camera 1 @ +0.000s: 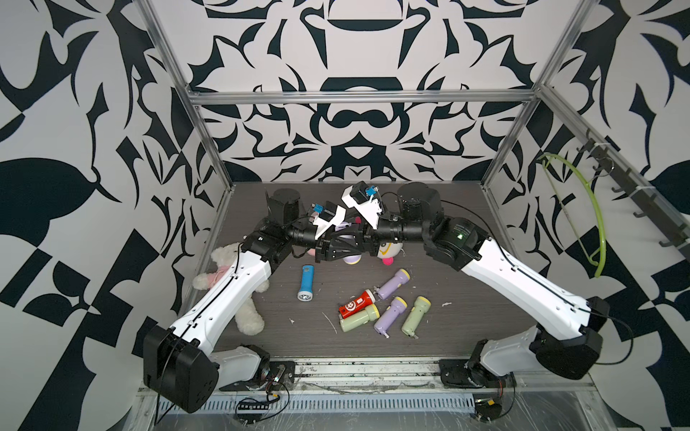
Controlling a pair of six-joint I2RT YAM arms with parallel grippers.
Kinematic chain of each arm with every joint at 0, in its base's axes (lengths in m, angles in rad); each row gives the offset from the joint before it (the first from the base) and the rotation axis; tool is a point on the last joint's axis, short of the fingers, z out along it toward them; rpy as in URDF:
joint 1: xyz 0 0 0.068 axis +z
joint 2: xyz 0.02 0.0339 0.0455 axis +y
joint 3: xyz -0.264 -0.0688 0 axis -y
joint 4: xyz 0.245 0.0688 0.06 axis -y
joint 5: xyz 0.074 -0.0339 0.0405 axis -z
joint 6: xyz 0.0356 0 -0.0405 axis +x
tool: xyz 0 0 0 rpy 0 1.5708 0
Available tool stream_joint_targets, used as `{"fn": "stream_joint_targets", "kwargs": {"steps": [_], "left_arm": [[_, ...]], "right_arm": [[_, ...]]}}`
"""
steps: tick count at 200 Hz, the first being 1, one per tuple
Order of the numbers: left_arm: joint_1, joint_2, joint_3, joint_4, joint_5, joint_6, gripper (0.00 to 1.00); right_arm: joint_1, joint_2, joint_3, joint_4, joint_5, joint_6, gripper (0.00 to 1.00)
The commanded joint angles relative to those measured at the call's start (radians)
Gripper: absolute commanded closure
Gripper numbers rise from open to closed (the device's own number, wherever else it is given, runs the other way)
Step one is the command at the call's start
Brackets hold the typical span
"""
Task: Close the plug at the bottom of the flashlight
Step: Adjust the flashlight.
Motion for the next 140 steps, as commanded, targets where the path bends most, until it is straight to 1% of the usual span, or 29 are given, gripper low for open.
{"fn": "stream_joint_targets", "kwargs": {"steps": [1, 16, 35, 46, 63, 84, 90, 102, 140], "left_arm": [[-0.009, -0.043, 0.032, 0.029, 0.039, 0.023, 1.00], [-0.009, -0.043, 0.031, 0.033, 0.030, 0.023, 1.00], [-0.009, -0.035, 0.035, 0.033, 0.017, 0.023, 1.00], [-0.008, -0.032, 0.036, 0.030, 0.011, 0.022, 0.97], [-0.007, -0.030, 0.038, 0.032, 0.008, 0.023, 0.91], [-0.007, -0.022, 0.042, 0.035, 0.011, 0.022, 0.90], [-0.007, -0.019, 0.044, 0.036, 0.015, 0.021, 0.88], [-0.007, -0.012, 0.048, 0.038, 0.032, 0.019, 0.82], [-0.007, 0.013, 0.064, 0.062, 0.079, -0.027, 0.76]], "right_arm": [[-0.008, -0.009, 0.012, 0.021, 0.054, 0.010, 0.81], [-0.008, -0.020, 0.002, 0.019, 0.068, 0.004, 0.87], [-0.008, -0.035, -0.013, 0.022, 0.088, -0.007, 0.96], [-0.008, -0.052, -0.028, 0.026, 0.105, -0.014, 1.00], [-0.008, -0.085, -0.064, 0.050, 0.134, -0.019, 1.00], [-0.008, -0.122, -0.100, 0.077, 0.160, -0.022, 1.00], [-0.010, -0.131, -0.108, 0.084, 0.166, -0.020, 1.00], [-0.014, -0.144, -0.123, 0.098, 0.166, -0.010, 1.00], [-0.031, -0.193, -0.193, 0.210, 0.153, 0.048, 1.00]]}}
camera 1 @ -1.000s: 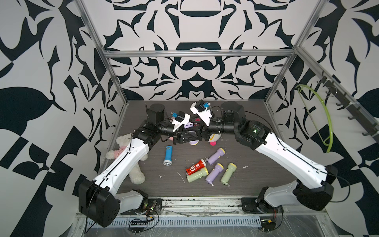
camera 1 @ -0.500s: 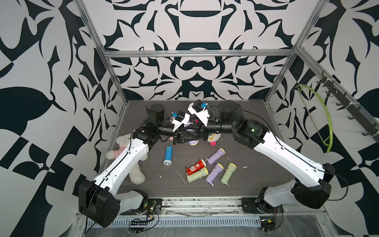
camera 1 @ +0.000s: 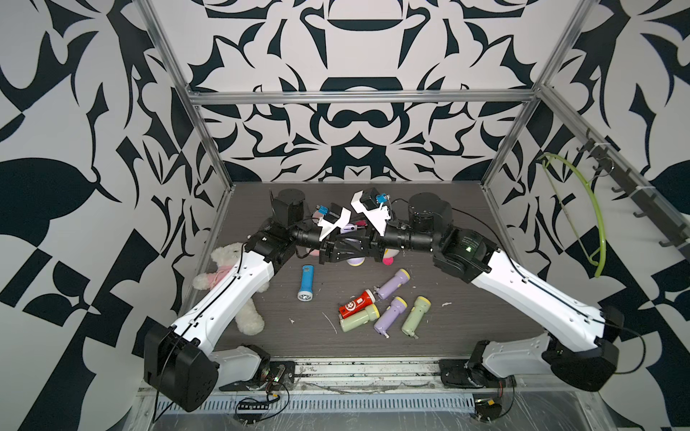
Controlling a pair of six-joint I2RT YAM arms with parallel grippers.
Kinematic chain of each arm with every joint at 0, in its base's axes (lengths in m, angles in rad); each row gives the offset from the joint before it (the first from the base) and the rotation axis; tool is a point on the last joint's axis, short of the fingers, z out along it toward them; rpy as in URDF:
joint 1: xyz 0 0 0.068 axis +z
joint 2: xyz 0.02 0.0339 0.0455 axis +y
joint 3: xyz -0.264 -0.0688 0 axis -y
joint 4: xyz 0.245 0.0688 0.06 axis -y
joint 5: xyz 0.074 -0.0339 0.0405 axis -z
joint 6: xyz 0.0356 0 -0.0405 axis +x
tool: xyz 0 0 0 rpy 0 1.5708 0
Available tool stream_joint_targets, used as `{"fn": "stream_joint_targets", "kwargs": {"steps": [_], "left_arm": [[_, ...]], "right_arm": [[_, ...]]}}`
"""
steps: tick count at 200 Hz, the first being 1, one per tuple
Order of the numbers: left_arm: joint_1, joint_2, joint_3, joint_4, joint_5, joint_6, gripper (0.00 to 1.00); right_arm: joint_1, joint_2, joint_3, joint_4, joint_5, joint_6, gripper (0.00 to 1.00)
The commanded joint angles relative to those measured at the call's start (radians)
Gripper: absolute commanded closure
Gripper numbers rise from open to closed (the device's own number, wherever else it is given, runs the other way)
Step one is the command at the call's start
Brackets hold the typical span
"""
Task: Close the plug at the bottom of the flashlight
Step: Adjust the flashlight.
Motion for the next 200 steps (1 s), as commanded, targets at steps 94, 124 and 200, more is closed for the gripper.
{"fn": "stream_joint_targets", "kwargs": {"steps": [94, 124, 200], "left_arm": [[0.018, 0.021, 0.046, 0.177, 0.045, -0.168, 0.56], [0.017, 0.026, 0.039, 0.239, 0.025, -0.209, 0.45], [-0.024, 0.098, 0.115, 0.221, 0.081, -0.219, 0.51]], "right_arm": [[-0.131, -0.141, -0.098, 0.189, -0.020, 0.167, 1.00], [-0.145, -0.130, -0.098, 0.208, -0.064, 0.198, 1.00], [-0.145, -0.096, -0.095, 0.260, -0.120, 0.209, 1.00]]}}
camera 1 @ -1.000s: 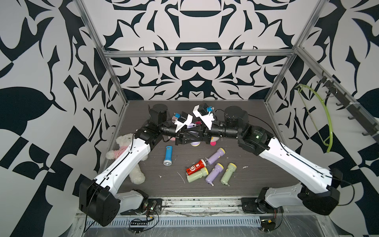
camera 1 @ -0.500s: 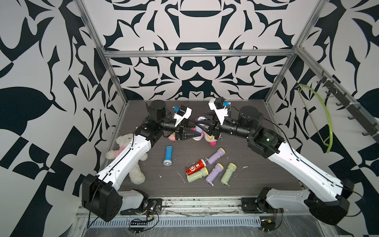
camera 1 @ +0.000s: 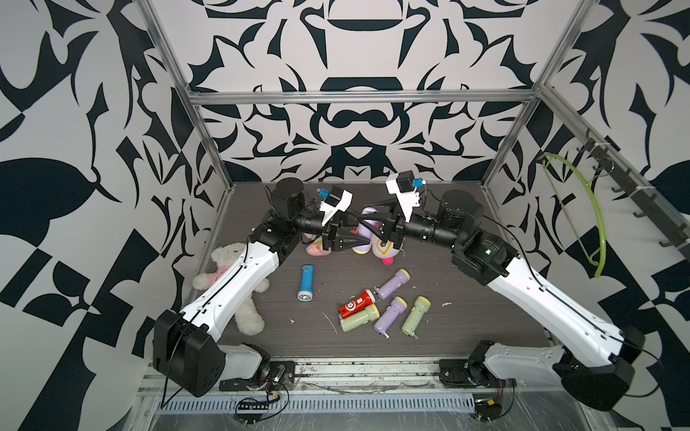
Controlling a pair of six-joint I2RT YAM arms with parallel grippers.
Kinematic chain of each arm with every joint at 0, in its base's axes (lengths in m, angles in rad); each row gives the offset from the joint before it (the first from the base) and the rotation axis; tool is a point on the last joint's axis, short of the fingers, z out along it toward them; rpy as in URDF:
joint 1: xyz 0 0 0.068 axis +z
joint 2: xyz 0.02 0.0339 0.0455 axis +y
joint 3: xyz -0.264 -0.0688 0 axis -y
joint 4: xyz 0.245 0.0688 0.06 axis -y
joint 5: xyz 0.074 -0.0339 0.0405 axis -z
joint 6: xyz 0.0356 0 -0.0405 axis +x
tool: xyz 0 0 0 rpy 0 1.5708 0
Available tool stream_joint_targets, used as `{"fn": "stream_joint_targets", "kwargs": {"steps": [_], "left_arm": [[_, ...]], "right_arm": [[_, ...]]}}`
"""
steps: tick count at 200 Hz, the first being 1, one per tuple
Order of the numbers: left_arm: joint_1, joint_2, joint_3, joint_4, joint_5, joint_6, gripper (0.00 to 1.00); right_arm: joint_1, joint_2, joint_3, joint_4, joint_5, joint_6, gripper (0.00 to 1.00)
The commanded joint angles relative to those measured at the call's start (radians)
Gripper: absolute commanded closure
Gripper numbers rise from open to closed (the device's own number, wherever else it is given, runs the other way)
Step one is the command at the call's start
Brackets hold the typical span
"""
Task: Close the plug at the bottom of the flashlight
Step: Adjust the flashlight, then close the plug of the flashlight.
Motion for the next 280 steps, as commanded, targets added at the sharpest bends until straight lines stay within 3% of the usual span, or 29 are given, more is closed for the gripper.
{"fn": "stream_joint_targets", "kwargs": {"steps": [1, 7, 23, 36, 47, 67, 75, 94, 136, 157, 184, 193, 206, 224, 251, 280], "left_arm": [[-0.013, 0.016, 0.042, -0.013, 0.047, 0.004, 0.52], [-0.014, 0.020, 0.045, -0.016, 0.047, 0.005, 0.59], [-0.015, 0.025, 0.051, -0.024, 0.037, 0.006, 0.89], [-0.015, 0.020, 0.047, -0.035, 0.015, 0.016, 1.00], [-0.015, 0.014, 0.042, -0.053, -0.003, 0.050, 1.00], [-0.015, -0.011, 0.016, -0.092, -0.077, 0.141, 1.00], [-0.015, -0.024, -0.003, -0.084, -0.118, 0.165, 1.00], [-0.015, -0.046, -0.040, -0.071, -0.205, 0.204, 1.00], [-0.015, -0.037, -0.036, -0.158, -0.242, 0.300, 1.00], [-0.015, -0.036, -0.027, -0.204, -0.270, 0.334, 1.00], [-0.015, -0.053, -0.048, -0.222, -0.319, 0.375, 1.00], [-0.015, -0.056, -0.050, -0.232, -0.330, 0.389, 1.00], [-0.015, -0.056, -0.049, -0.249, -0.337, 0.402, 1.00], [-0.015, -0.053, -0.045, -0.265, -0.348, 0.413, 1.00], [-0.015, -0.053, -0.042, -0.283, -0.396, 0.419, 1.00], [-0.015, -0.068, -0.059, -0.273, -0.482, 0.424, 1.00]], "right_arm": [[-0.004, 0.001, 0.007, 0.098, -0.030, 0.010, 1.00], [-0.004, 0.001, 0.008, 0.100, -0.034, 0.008, 1.00], [-0.004, -0.005, 0.007, 0.097, -0.032, 0.003, 1.00], [-0.004, -0.015, 0.002, 0.091, -0.025, -0.002, 1.00], [-0.004, -0.024, 0.005, 0.072, -0.018, -0.007, 0.97], [-0.004, -0.031, 0.047, -0.027, -0.021, -0.009, 0.57], [-0.004, -0.035, 0.068, -0.076, -0.014, -0.008, 0.46], [-0.004, -0.050, 0.106, -0.182, 0.009, 0.007, 0.36], [-0.008, -0.103, 0.184, -0.351, 0.119, 0.019, 0.36], [-0.060, -0.071, 0.292, -0.512, 0.154, 0.059, 0.57], [-0.202, 0.025, 0.413, -0.645, -0.080, 0.165, 0.86], [-0.221, 0.058, 0.452, -0.680, -0.133, 0.191, 0.90], [-0.230, 0.118, 0.521, -0.748, -0.187, 0.206, 0.90], [-0.227, 0.200, 0.619, -0.869, -0.189, 0.185, 0.82], [-0.227, 0.232, 0.619, -0.853, -0.251, 0.237, 0.82], [-0.220, 0.239, 0.609, -0.833, -0.249, 0.299, 0.57]]}}
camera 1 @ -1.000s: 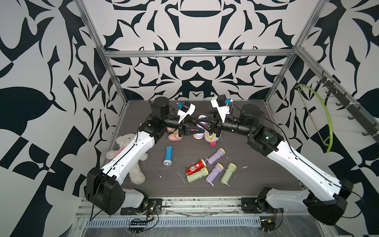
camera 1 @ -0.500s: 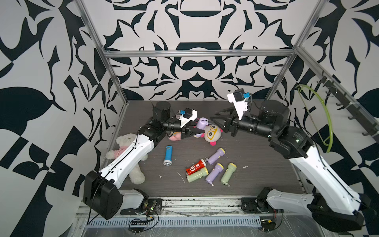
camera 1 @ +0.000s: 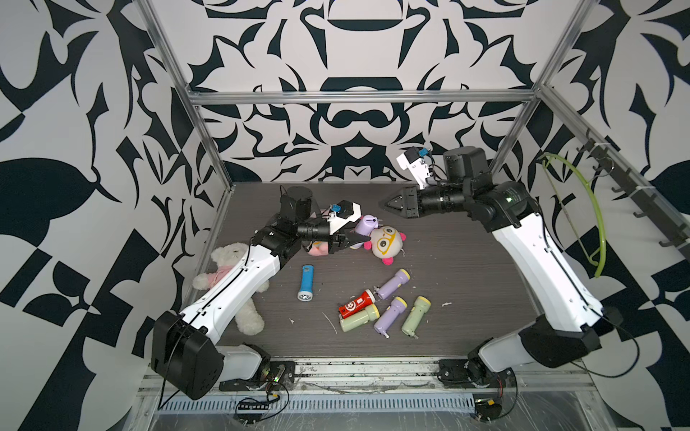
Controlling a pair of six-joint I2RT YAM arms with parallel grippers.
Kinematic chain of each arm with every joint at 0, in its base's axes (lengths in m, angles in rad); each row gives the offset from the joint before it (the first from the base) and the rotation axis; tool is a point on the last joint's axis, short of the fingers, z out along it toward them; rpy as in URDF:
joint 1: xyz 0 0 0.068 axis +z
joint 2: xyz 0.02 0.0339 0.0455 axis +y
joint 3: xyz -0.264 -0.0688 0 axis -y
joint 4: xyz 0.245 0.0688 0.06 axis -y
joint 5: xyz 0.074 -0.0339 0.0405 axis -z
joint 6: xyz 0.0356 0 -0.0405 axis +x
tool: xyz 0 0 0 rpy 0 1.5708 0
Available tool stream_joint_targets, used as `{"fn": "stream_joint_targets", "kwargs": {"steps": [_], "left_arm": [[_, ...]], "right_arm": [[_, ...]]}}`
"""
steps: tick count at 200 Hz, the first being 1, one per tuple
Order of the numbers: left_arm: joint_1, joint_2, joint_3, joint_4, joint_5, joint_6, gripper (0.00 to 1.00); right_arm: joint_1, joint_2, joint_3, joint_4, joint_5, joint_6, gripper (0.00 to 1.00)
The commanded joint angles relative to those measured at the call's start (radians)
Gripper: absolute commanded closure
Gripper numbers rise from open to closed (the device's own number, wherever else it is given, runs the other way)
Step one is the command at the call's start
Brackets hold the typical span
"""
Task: Close the plug at the bottom of the flashlight
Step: Close the plug of the flashlight.
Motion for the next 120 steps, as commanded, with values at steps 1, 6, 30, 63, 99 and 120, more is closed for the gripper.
{"fn": "stream_joint_targets", "kwargs": {"steps": [1, 6, 30, 63, 99, 120], "left_arm": [[0.000, -0.040, -0.016, -0.007, -0.081, 0.021, 1.00], [-0.001, -0.040, -0.018, -0.004, -0.106, 0.019, 1.00], [-0.015, -0.032, -0.008, -0.004, -0.240, 0.018, 1.00], [-0.038, -0.002, 0.020, -0.028, -0.324, 0.025, 1.00], [-0.044, -0.012, 0.021, -0.034, -0.318, 0.024, 1.00], [-0.044, -0.027, 0.016, -0.039, -0.313, 0.023, 1.00]], "right_arm": [[0.008, -0.041, 0.024, 0.005, -0.041, 0.066, 0.57], [0.014, -0.039, 0.024, 0.004, -0.025, 0.073, 0.54], [0.094, -0.030, 0.042, -0.020, 0.140, 0.063, 0.50], [0.269, 0.029, 0.148, -0.137, 0.484, -0.022, 0.45], [0.355, 0.044, 0.152, -0.145, 0.704, -0.073, 0.46], [0.360, 0.030, 0.140, -0.144, 0.780, -0.087, 0.52]]}}
